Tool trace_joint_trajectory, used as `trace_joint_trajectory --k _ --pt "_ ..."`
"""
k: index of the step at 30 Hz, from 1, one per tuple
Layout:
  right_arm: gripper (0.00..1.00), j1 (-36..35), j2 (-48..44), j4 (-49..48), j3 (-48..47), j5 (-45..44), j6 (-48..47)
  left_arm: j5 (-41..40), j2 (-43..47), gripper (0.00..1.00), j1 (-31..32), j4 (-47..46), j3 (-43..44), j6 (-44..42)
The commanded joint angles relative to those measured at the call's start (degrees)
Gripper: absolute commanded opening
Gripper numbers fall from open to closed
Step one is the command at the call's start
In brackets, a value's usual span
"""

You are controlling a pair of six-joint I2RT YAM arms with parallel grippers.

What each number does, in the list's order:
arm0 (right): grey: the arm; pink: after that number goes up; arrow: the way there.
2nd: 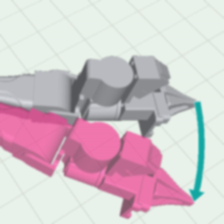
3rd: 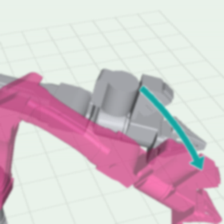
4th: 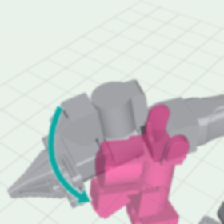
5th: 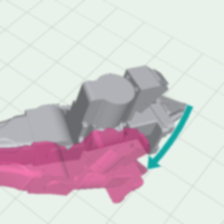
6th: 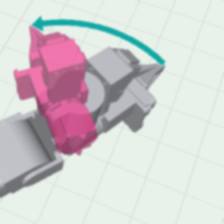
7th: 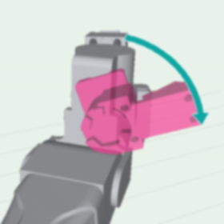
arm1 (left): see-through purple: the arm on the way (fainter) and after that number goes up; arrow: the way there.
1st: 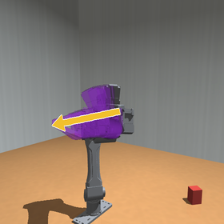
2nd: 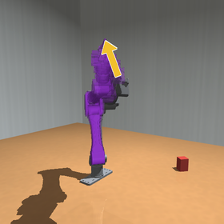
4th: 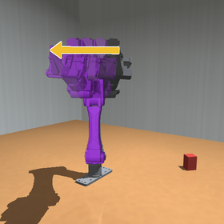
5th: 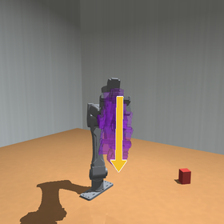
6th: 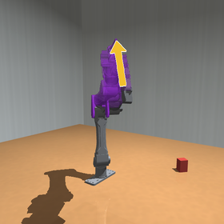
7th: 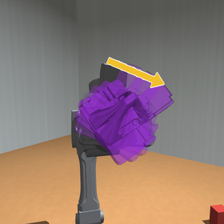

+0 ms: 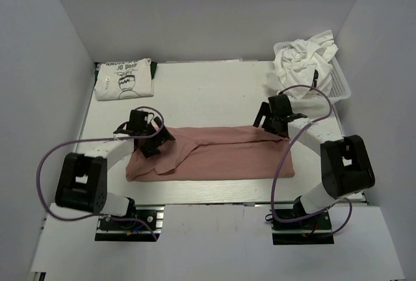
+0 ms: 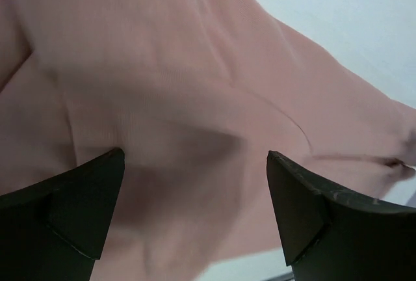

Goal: Fold and stack the t-shirts

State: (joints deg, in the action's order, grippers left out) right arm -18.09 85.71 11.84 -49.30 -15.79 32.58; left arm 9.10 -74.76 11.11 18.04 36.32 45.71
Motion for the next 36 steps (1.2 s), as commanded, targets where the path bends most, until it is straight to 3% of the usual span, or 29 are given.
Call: trace_joint_trajectory --k 1,5,9,13,15,16,17,18,21,25,32,36 --pt "0.9 -0.46 5.07 -7.53 0.52 9.02 -0.86 3.2 -10.64 1.0 0.66 -9.61 4.44 -0.89" --pt "0.9 -1.42 5.87 -6.31 3.24 9.38 1.6 3.2 -24.09 1.0 0.66 -10.31 12.18 -1.5" --pt "0.9 -4.41 1.93 -1.21 9.47 3.93 5.21 1.27 -35.52 1.0 1.98 -10.83 23.16 -2.56" --pt "0.9 -11.52 -4.67 3.89 17.55 3.48 8.46 2.31 -52.2 1.0 3.73 -4.0 49.58 -5.79" --pt "0.9 -17.74 -8.97 2.94 22.66 9.27 10.56 2.94 -60.02 1.0 5.05 -0.04 60.57 -6.86" --pt "0.9 -19.77 -9.85 0.93 24.58 13.38 10.66 3.98 -63.8 1.0 5.58 -0.03 70.2 -7.56" --pt "0.9 -26.15 -11.86 -1.35 25.12 17.42 11.1 4.86 -71.76 1.0 6.11 0.84 75.25 -8.53" --pt "0.9 -28.47 -12.14 -2.59 25.65 19.2 11.45 5.65 -75.93 1.0 6.81 2.25 86.53 -8.54" --pt "0.9 -39.37 -8.99 -4.8 20.33 22.91 8.66 9.16 -88.49 1.0 7.34 5.69 100.93 -6.26" --pt "0.9 -48.43 -1.27 -5.24 14.5 25.28 -2.67 13.05 -88.8 1.0 7.96 -9.92 94.13 -0.19" --pt "0.9 -52.93 -0.46 -2.96 8.17 20.63 -8.23 6.64 -87.75 1.0 8.57 -8.03 94.81 -0.71" --pt "0.9 -53.81 -6.58 -6.02 8.08 17.22 -8.94 4.17 -85.04 1.0 7.96 -6.88 95.34 -0.19"
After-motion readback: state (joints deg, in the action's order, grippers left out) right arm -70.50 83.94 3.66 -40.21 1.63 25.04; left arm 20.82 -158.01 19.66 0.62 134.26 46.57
